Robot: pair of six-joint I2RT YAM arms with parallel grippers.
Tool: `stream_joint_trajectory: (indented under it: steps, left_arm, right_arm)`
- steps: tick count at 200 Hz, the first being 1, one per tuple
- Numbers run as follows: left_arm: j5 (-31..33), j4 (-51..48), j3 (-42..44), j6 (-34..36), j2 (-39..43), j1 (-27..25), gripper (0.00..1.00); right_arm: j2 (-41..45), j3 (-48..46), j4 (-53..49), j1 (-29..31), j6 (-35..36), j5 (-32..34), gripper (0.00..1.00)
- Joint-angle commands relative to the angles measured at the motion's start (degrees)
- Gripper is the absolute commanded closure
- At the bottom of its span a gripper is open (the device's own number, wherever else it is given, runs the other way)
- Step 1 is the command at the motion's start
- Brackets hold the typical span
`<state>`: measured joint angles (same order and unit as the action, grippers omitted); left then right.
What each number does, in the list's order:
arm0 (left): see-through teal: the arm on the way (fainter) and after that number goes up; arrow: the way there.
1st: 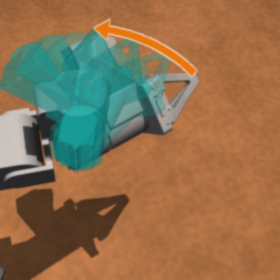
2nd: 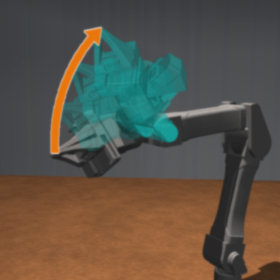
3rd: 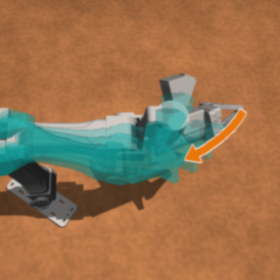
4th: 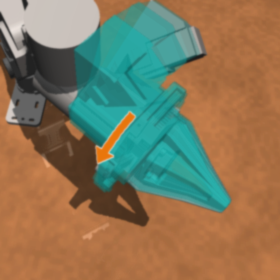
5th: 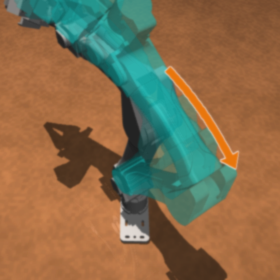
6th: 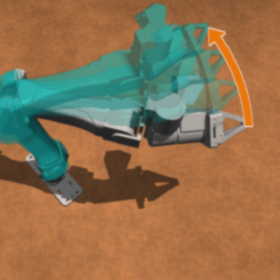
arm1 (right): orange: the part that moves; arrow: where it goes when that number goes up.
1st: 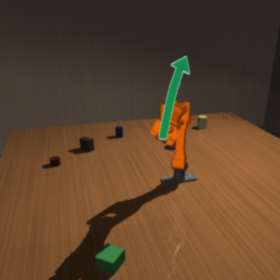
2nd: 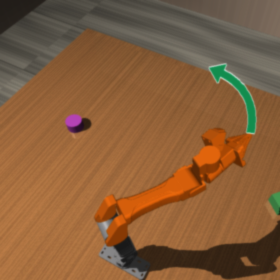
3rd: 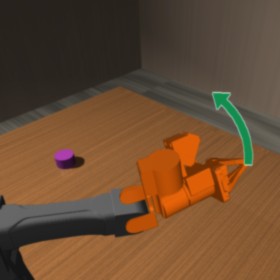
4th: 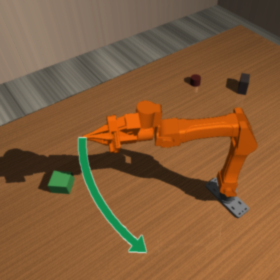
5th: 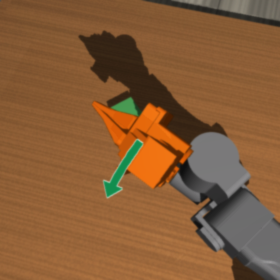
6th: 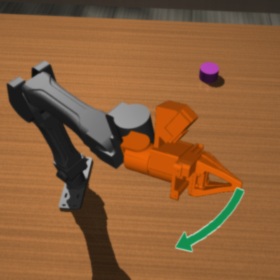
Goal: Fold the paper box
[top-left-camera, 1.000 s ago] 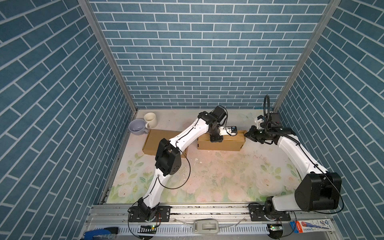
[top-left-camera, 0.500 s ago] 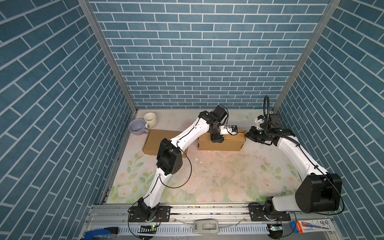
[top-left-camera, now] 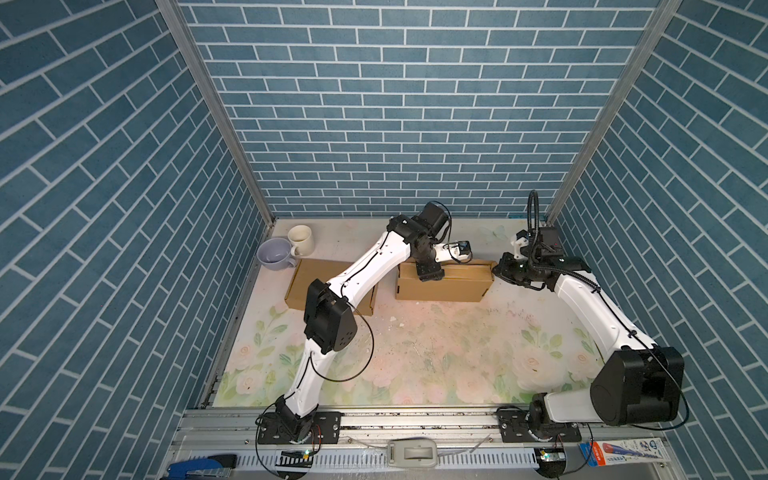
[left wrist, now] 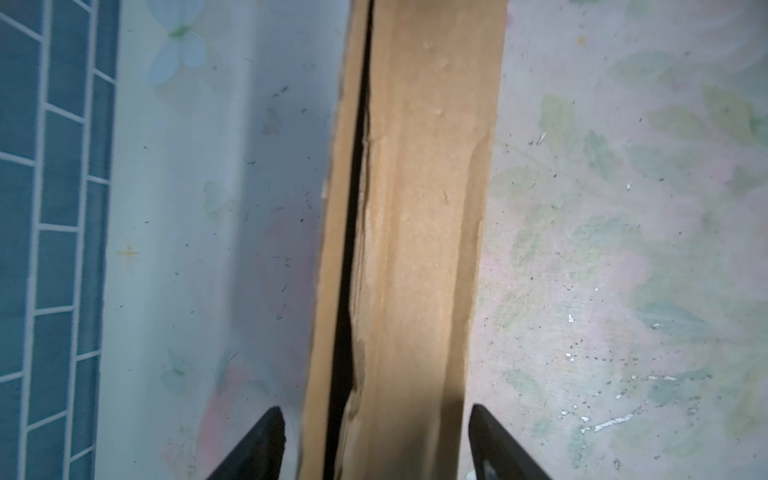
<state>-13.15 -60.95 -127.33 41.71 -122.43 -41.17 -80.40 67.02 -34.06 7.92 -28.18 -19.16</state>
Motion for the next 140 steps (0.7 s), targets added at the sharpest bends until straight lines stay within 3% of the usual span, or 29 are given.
stream_joint_trajectory:
  steps: [1,45,75,140]
  left_arm:
    - [0.01,3.56,4.47,-6.31,6.95,3.13,0.31]
    - [-0.73,12.89,20.26,-17.83,19.35,10.03,0.33]
    - [-5.67,14.42,26.49,-24.33,22.65,14.70,0.44]
    - [-9.26,13.23,29.58,-25.47,21.37,16.36,0.57]
  right_arm:
    - [-1.34,0.56,-7.16,0.39,1.02,3.42,1.00]
    - [-1.43,0.56,-7.33,0.87,1.20,4.18,1.00]
    - [-2.10,0.72,-7.12,1.36,1.29,3.97,1.00]
    - [-2.38,1.14,-7.33,1.71,1.55,4.30,1.00]
